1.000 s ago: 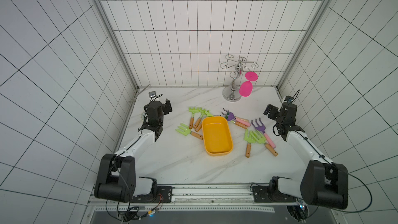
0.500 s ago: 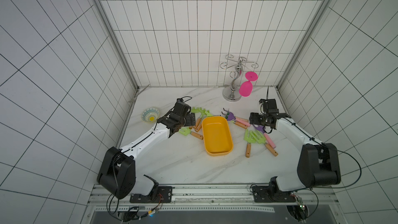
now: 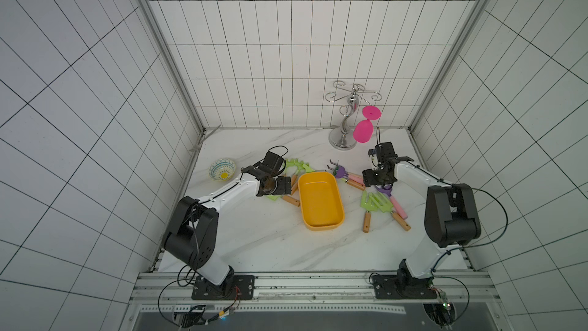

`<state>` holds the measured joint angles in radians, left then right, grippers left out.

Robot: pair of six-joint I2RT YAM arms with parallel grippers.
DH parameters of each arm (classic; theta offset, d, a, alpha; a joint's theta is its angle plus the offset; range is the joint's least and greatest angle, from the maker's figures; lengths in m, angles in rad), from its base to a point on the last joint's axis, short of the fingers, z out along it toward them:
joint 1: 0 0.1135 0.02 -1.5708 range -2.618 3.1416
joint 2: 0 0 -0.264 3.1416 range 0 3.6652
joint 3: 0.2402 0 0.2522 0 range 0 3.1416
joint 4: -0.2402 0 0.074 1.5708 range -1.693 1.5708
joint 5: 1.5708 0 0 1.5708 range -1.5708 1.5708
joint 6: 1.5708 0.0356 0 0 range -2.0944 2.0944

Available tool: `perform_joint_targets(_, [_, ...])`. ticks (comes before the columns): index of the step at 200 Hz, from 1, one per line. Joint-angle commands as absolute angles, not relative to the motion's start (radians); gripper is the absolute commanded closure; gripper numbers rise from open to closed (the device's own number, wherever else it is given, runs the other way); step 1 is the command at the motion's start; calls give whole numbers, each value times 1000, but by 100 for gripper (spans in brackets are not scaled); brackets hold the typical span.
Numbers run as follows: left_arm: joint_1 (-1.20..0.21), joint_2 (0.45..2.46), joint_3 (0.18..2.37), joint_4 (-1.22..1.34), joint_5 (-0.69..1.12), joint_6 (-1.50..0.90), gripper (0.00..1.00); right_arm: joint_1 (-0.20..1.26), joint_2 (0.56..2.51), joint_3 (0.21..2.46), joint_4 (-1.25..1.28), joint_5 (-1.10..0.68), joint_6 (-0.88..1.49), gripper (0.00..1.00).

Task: Put the rake into the storage box
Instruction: Pick up the rake at the center of the board.

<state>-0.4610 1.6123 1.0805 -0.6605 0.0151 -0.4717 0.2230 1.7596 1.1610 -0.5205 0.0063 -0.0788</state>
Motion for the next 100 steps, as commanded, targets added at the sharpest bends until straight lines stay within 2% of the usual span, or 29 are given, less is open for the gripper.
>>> perform_joint_targets(1, [-449, 1618, 1084, -664, 57, -498, 4, 242, 1808, 1247, -554, 25, -135, 27])
perform_joint_targets(100, [-441, 1616, 1065, -684, 61, -499, 4, 288, 1952, 1349, -585, 35, -176, 36])
